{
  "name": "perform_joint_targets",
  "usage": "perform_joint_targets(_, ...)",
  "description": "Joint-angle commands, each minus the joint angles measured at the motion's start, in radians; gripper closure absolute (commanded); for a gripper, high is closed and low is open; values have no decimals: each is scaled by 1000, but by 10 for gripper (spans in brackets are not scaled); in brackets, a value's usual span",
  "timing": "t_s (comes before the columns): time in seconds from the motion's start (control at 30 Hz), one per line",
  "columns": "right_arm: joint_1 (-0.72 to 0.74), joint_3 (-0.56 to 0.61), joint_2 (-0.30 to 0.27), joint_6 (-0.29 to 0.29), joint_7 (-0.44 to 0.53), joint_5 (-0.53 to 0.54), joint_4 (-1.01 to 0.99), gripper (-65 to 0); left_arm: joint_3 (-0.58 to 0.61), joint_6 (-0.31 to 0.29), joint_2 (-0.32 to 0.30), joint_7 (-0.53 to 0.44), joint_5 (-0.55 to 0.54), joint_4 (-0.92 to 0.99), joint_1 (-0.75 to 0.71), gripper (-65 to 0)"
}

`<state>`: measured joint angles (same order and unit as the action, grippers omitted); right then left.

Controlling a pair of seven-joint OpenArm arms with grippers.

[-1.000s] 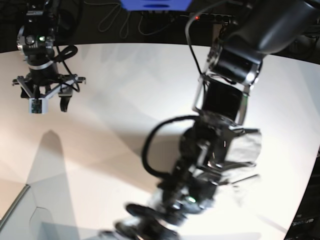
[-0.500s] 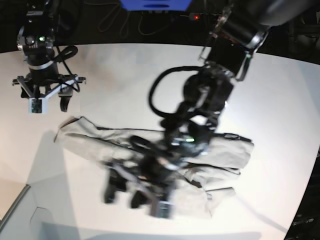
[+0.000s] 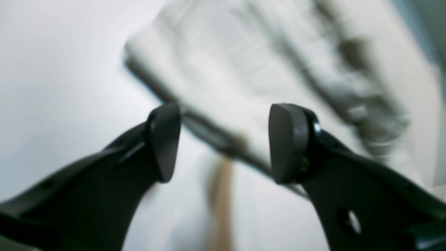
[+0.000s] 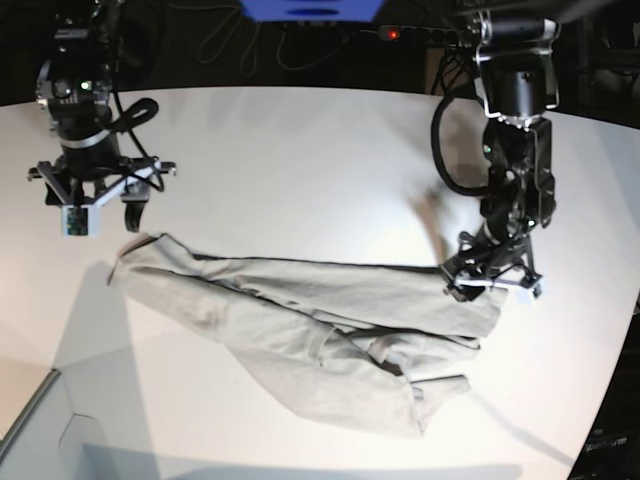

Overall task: Layout the t-shirt on the table in an organized manner, then fold the t-shirt properly
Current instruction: 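Lower the lifted t-shirt onto the table with the left gripper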

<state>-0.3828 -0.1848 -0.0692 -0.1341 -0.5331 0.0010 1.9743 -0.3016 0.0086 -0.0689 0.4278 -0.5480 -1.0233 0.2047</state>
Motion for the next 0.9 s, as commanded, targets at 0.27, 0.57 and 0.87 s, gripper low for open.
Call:
perform_joint_targets(0.27,8,-2,-2,-16,21,1,6,-372,-161,-12,-53,-20,-19,151,109,-385)
perform_joint_targets(0.57,2,-2,-2,-16,20,1,6,-372,-158,-14,-53,-20,-11,263,198,-353)
perform_joint_targets(0.87,0,-9,-5,-16,20,0,6,-372,-164,-14,-56,-11,-22,288,235,-3)
